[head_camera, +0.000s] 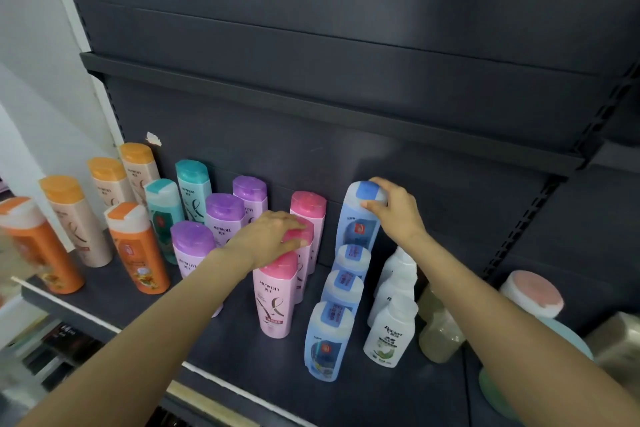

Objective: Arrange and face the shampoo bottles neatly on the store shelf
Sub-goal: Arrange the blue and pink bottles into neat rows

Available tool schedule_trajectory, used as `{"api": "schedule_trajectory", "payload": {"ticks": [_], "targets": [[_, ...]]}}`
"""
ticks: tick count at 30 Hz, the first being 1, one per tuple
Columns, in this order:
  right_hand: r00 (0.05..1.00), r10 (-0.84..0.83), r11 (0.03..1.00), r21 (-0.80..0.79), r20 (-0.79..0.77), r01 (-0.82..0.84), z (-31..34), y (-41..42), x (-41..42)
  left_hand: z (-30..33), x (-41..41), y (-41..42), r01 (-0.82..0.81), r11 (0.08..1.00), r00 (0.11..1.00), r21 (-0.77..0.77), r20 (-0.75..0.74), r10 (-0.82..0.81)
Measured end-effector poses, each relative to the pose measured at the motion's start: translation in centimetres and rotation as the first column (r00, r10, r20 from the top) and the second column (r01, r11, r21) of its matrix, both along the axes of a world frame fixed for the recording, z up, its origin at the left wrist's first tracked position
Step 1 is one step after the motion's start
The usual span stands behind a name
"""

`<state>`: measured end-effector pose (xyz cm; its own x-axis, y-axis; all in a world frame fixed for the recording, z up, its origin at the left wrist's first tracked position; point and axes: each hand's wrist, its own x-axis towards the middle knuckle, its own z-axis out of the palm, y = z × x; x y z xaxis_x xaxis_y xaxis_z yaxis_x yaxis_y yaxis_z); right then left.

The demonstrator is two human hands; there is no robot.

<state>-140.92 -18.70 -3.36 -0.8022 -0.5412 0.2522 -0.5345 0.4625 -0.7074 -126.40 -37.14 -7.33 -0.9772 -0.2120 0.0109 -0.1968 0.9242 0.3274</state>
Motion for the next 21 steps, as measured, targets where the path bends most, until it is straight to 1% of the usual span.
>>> {"api": "schedule_trajectory", "payload": {"ticks": [4,6,7,10,12,14,16,19,20,21], "targets": [[0.999,0.023,0.992,-0.126,-0.044,-0.029,3.2,1.0,1.0,0.6,-0.2,0.6,-0.028,0.999,0.999,-0.023,0.03,0.029],[0.999,0.01,0.98,-0.197,-0.038,-0.018,4.6,1.6,1.4,1.1,-0.4,1.0,-0.029,1.0,0.999,0.0,0.02,0.029],[0.999,0.007,0.973,-0.229,-0.035,-0.015,5.3,2.0,1.7,1.4,-0.6,1.3,-0.028,0.999,1.0,0.029,-0.002,0.028],[1.0,0.017,0.949,-0.316,-0.009,-0.019,7.0,3.2,2.2,2.7,-1.1,2.5,-0.003,0.993,0.991,0.117,-0.135,0.019],[0.999,0.025,0.922,-0.386,0.031,-0.011,7.6,4.0,2.6,3.5,-1.5,3.4,0.019,0.987,0.979,0.159,-0.202,0.013],[0.995,0.043,0.888,-0.46,0.09,0.004,7.9,4.8,3.0,4.0,-2.0,4.1,0.039,0.98,0.976,0.194,-0.219,0.004],[0.983,0.099,0.841,-0.541,0.155,0.001,8.1,5.8,3.4,4.2,-2.2,4.4,0.068,0.967,0.968,0.247,-0.25,-0.004],[0.941,0.217,0.755,-0.656,0.259,0.007,8.1,7.2,3.6,4.7,-1.7,4.8,0.114,0.891,0.944,0.439,-0.327,0.04],[0.927,0.24,0.736,-0.677,0.287,0.019,8.0,7.6,3.6,4.8,-1.5,4.9,0.129,0.877,0.936,0.463,-0.348,0.046],[0.916,0.255,0.726,-0.687,0.31,0.031,7.8,8.0,3.6,5.0,-1.2,5.0,0.137,0.883,0.929,0.448,-0.367,0.042]]}}
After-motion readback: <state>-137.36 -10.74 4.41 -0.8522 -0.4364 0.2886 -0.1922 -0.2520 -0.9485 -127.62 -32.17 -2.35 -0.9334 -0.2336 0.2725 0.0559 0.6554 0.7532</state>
